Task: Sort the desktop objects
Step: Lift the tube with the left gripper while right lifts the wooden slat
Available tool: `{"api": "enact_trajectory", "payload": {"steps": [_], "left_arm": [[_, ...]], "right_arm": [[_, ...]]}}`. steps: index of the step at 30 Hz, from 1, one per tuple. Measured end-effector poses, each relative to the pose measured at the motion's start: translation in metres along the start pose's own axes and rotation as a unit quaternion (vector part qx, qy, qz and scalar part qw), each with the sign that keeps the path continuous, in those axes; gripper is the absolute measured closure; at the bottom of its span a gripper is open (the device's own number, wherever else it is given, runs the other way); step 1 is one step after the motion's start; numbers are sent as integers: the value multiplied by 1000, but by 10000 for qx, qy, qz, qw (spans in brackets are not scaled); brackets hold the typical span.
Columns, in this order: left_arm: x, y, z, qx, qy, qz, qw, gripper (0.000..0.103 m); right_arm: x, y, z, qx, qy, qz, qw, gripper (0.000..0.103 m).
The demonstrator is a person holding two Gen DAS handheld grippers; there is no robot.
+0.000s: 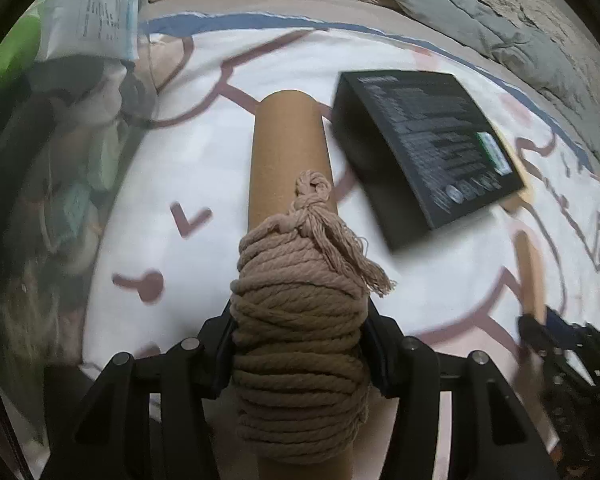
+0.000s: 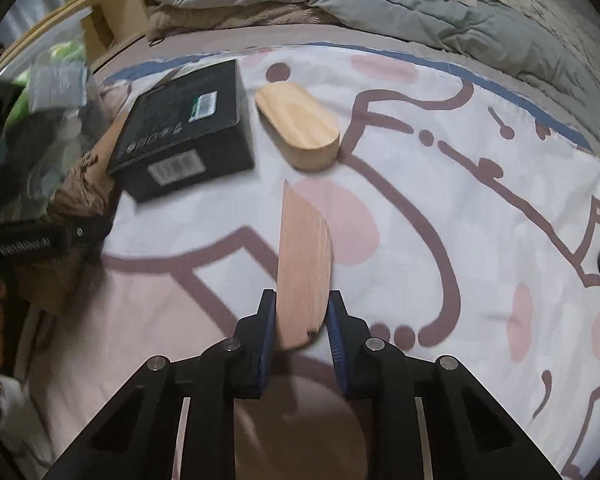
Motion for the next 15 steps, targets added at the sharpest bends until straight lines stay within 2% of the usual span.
{"api": "enact_trajectory", "payload": {"steps": [3, 5, 7, 15], "left_arm": [[-7, -15, -9, 142, -128, 73, 9998, 50], [-24, -40, -17, 230, -167, 160, 9995, 50], [-33, -32, -14, 350, -239, 266, 9987, 50], [-33, -92, -41, 631, -407, 764, 9942, 50]], "right_arm": [[0, -9, -4, 6, 90, 27, 10000, 81], [-1, -16, -6, 23, 141, 0, 9999, 83], [-2, -23, -8, 49, 222, -13, 9997, 83], [-9, -60, -21, 124, 452, -149, 9988, 83]]}}
Point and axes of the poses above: each gripper's, at about its wrist camera, not at the fingertips, and z roughly the way its jaws point, x to its left, y to its top, the point moved 6 cm from there along z, roughly the way its jaws point, and after that the axes turned 10 degrees about x, right-handed, at the moved point
